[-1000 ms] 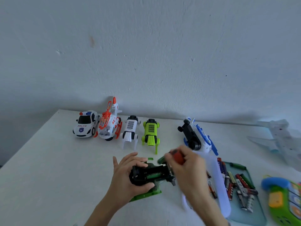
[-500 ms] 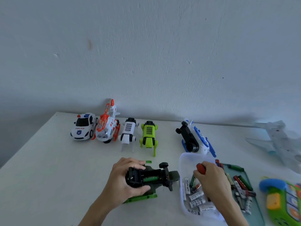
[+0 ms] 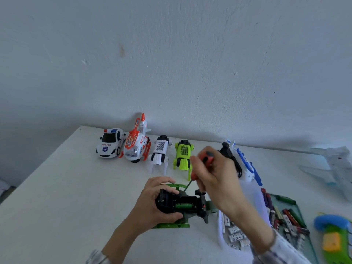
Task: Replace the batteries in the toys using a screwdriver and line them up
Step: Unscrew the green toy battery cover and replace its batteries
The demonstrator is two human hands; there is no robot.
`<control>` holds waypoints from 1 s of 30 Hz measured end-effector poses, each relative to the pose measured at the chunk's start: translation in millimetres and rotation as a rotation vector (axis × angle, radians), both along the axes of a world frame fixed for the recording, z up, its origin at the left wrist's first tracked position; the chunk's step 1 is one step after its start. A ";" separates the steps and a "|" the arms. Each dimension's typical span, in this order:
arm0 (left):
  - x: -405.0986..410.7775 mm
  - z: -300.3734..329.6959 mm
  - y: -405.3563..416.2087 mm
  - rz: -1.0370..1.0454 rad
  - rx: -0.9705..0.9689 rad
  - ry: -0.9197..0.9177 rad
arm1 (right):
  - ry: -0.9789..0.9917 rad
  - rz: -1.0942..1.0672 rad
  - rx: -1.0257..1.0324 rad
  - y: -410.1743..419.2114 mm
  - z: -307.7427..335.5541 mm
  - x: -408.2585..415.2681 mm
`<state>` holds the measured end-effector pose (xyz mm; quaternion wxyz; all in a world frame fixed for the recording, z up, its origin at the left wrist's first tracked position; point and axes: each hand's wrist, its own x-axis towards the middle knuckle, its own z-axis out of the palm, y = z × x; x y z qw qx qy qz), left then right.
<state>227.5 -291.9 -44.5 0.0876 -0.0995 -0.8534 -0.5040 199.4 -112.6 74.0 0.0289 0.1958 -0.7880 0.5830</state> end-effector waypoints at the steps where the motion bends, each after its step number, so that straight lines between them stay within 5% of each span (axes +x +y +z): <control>1: 0.6 0.3 0.4 -0.003 0.006 -0.001 | 0.004 0.016 0.017 -5.8 -4.4 -1.6; 18: 2.2 -1.9 0.4 -0.003 0.039 -0.097 | 0.165 0.370 0.402 -43.3 -4.1 -7.7; 30: -0.5 -1.8 0.4 0.012 0.032 -0.044 | 0.242 0.292 0.338 -20.0 9.4 -7.5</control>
